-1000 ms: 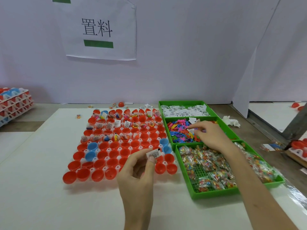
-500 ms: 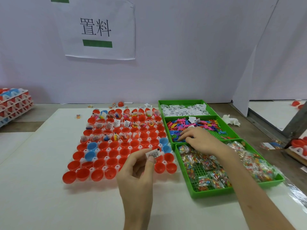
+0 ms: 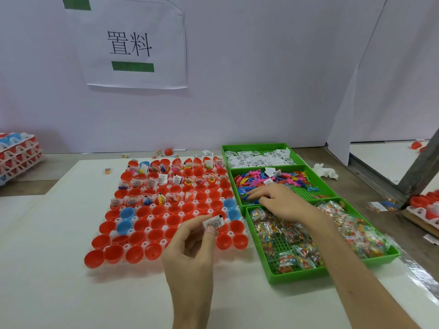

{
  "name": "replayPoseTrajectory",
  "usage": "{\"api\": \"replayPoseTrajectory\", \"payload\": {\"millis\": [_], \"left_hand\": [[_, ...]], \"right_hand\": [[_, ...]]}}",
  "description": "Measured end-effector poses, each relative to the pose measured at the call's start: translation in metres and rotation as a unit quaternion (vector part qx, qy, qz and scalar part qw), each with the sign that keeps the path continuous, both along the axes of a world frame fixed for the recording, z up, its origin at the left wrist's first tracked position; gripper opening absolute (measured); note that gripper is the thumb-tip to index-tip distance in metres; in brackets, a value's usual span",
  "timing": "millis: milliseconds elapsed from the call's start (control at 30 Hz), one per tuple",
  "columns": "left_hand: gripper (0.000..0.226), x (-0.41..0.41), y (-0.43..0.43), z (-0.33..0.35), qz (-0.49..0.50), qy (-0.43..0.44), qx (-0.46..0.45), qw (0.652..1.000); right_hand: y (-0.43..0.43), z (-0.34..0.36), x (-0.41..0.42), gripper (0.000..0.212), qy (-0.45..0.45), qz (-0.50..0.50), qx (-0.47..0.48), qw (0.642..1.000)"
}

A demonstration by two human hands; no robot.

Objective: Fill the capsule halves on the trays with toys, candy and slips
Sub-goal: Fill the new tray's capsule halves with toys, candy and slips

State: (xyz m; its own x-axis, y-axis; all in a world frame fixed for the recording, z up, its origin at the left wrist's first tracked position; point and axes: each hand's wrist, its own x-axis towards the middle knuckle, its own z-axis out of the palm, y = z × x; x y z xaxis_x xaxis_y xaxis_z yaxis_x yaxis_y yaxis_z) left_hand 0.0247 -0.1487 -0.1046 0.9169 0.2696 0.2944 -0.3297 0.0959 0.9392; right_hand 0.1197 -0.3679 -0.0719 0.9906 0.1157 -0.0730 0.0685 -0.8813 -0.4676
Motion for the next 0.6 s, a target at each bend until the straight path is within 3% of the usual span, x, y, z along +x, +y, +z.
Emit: {"api": "replayPoseTrajectory", "payload": {"millis": [367,600], "left_hand": [[0.027,0.001,0.0,-0.0013,-0.001,0.007,0.002,1.0],[0.032,0.0011,0.0005,-0.0019,-0.004,0.002,0.005,1.0]], "right_hand": [[-0.0011,0.0001,-0.0006,0.032,-0.087,-0.056,0.06,0.993],[0.0015,-0.0042,-0.0002,0.034,-0.024,-0.008,0.026,0.999]]}}
